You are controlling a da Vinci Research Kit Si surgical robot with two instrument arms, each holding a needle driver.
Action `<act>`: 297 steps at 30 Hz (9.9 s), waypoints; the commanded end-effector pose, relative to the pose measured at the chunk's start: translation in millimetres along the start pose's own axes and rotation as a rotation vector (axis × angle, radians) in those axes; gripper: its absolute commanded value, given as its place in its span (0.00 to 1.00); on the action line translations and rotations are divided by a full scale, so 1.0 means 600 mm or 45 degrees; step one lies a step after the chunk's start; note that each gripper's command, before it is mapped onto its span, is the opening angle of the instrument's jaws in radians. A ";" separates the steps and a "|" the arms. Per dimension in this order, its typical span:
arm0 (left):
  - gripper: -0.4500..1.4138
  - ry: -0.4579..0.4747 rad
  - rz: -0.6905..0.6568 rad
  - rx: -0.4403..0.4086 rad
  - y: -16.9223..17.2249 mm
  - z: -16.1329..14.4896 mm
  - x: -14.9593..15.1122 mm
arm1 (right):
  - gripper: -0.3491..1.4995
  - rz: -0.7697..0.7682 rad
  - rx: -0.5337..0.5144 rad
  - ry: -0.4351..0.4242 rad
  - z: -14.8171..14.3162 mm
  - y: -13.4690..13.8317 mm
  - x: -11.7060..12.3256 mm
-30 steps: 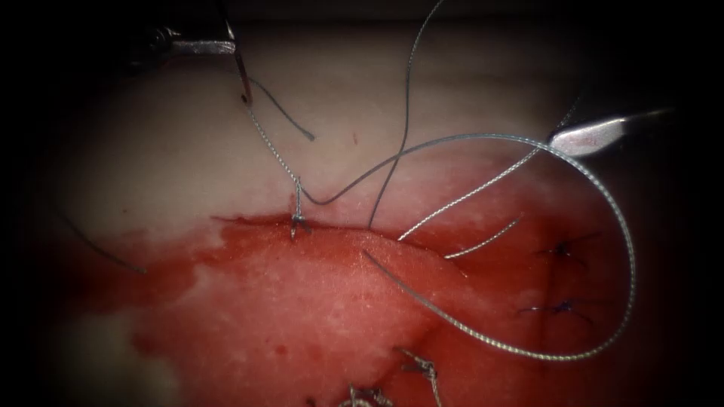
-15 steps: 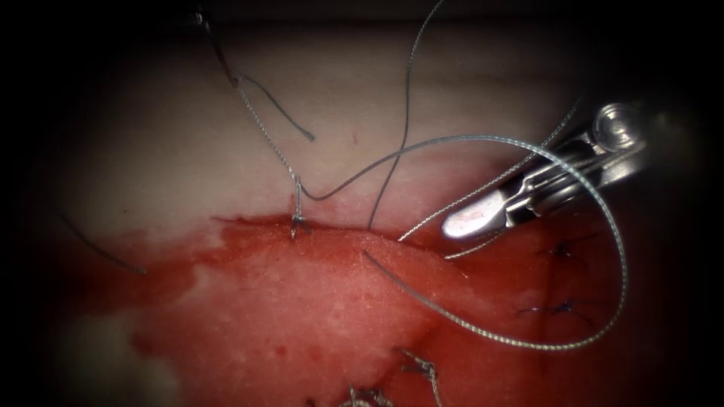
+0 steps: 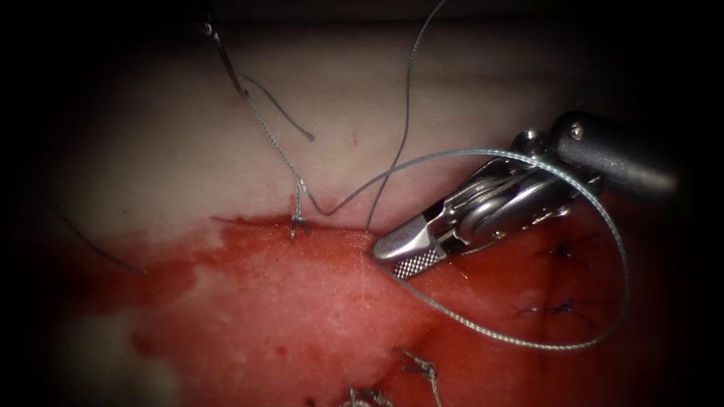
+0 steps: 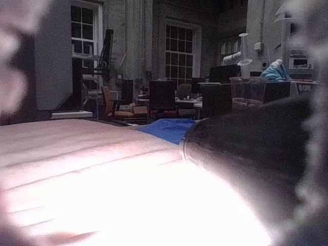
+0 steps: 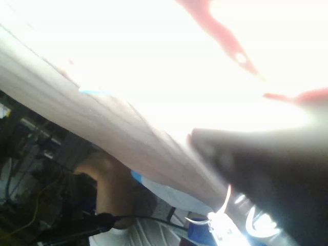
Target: Wound Closure
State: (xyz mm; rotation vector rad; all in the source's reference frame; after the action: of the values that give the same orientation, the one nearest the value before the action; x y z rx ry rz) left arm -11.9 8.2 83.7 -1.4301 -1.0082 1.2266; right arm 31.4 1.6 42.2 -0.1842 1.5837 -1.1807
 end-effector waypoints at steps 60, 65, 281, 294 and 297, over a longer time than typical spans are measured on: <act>0.00 0.076 0.016 0.087 0.0005 -0.0062 0.0071 | 0.00 0.266 1.142 -0.251 -0.0334 -0.0114 0.0146; 0.00 0.089 0.024 0.105 0.0008 -0.0071 0.0080 | 0.00 0.412 1.285 -0.241 -0.0357 -0.0150 0.0180; 0.00 -0.171 -0.041 -0.352 0.0075 -0.0051 0.0043 | 0.00 -0.972 0.947 0.737 0.0012 0.0098 -0.0057; 0.00 -0.174 -0.041 -0.356 0.0075 -0.0050 0.0043 | 0.00 -0.927 0.892 0.623 -0.0122 0.0070 0.0009; 0.00 -0.174 -0.041 -0.356 0.0075 -0.0049 0.0043 | 0.00 -0.902 0.892 0.559 -0.0158 0.0047 0.0032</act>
State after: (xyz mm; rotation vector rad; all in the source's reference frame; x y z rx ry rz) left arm -8.7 7.9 80.0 -1.5391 -1.3402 1.2048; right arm 23.8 5.7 38.8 -0.0022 1.3966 -2.3887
